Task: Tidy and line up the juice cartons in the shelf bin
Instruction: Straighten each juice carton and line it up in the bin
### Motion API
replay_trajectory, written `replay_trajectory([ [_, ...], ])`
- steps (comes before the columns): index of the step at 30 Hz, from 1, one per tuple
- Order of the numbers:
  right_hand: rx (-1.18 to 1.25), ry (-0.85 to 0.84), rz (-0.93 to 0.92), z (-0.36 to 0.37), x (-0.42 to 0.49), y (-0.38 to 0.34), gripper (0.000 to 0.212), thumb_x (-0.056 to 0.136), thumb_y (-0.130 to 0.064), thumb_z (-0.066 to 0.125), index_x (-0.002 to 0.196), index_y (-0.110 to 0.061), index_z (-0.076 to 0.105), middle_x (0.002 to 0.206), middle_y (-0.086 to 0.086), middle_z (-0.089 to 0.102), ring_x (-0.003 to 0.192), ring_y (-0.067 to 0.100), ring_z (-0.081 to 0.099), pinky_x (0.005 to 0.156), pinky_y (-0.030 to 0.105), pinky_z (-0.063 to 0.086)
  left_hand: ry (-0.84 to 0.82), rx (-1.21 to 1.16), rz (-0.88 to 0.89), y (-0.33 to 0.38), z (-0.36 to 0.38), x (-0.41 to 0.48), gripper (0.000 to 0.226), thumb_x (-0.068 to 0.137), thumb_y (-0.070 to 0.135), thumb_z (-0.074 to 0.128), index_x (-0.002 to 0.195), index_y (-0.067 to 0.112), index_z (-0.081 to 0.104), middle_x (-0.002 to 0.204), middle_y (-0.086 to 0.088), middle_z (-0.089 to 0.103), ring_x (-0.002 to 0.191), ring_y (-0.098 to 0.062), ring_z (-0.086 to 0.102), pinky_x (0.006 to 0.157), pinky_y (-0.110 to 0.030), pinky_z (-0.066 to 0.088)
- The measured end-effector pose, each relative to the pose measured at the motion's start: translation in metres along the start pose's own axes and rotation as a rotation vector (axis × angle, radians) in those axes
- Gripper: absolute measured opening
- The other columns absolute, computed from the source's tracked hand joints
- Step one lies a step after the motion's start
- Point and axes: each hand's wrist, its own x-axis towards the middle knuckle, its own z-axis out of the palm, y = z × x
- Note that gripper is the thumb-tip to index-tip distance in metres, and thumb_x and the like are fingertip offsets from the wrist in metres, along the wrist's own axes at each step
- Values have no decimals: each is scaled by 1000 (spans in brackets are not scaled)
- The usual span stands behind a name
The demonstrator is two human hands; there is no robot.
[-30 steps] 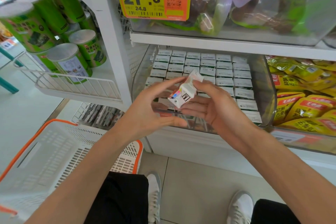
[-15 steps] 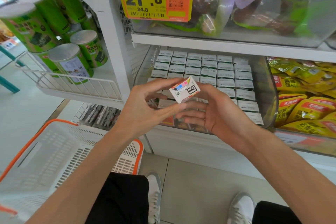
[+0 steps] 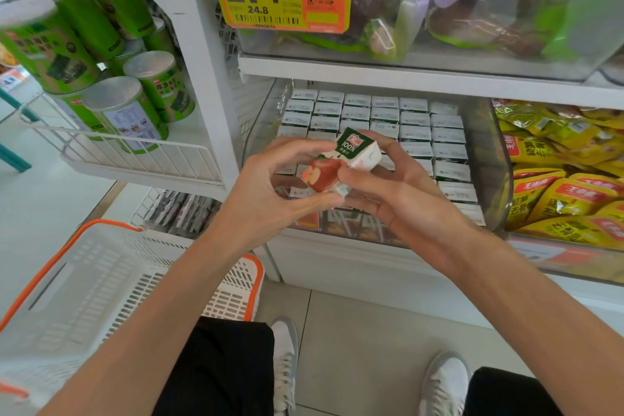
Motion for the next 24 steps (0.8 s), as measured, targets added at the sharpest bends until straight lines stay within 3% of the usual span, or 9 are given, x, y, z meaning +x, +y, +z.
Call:
replay_trajectory([
  [5, -133, 58, -78, 1, 1, 2, 69, 83, -9, 87, 141, -32, 58, 129, 6, 74, 118, 23, 73, 98, 39, 61, 25, 49, -75, -3, 2, 0, 68, 79, 28, 91, 141, 31, 63, 131, 11, 70, 122, -10, 67, 100, -44, 58],
  [9, -316, 60, -140, 0, 4, 0, 77, 83, -8, 88, 145, -40, 54, 132, 2, 70, 114, 18, 74, 98, 37, 61, 10, -1, -128, -3, 2, 0, 58, 92, 13, 78, 146, 24, 59, 135, 16, 69, 126, -1, 63, 105, -32, 55],
  [13, -447, -1, -221, -1, 7, -5, 77, 90, -2, 81, 151, -37, 51, 134, 1, 65, 106, 12, 74, 93, 27, 59, -49, -115, -157, 0, -4, -1, 50, 103, -6, 56, 145, 21, 56, 136, 26, 64, 129, 7, 59, 102, -12, 48],
  [16, -519, -63, -266, 0, 11, -7, 66, 94, -8, 77, 151, -30, 52, 137, 2, 63, 95, 7, 73, 95, 28, 60, -72, -137, -167, 1, -7, -3, 45, 105, -7, 49, 142, 17, 59, 138, 10, 69, 130, -7, 63, 109, -24, 50],
  [18, -560, -49, -300, 3, 16, -4, 54, 92, -11, 78, 142, -21, 58, 128, 9, 67, 88, 11, 73, 93, 33, 62, -52, -167, -188, 2, -9, -4, 41, 106, -3, 49, 140, 18, 61, 137, 6, 69, 128, -10, 65, 109, -30, 52],
  [21, -538, 40, -314, 12, 26, 2, 39, 92, -14, 79, 127, -11, 63, 118, 18, 68, 87, 28, 77, 81, 32, 64, 101, -64, -174, 1, -19, -6, 39, 104, 2, 58, 140, 17, 62, 135, 8, 68, 127, -5, 63, 107, -30, 53],
  [24, -535, 44, -288, 25, 37, 11, 33, 93, -14, 77, 122, -12, 63, 116, 12, 69, 81, 21, 80, 73, 25, 63, 247, 124, -142, -2, -30, -14, 37, 99, 6, 68, 133, 20, 66, 123, 7, 72, 116, -1, 67, 100, -27, 57],
])
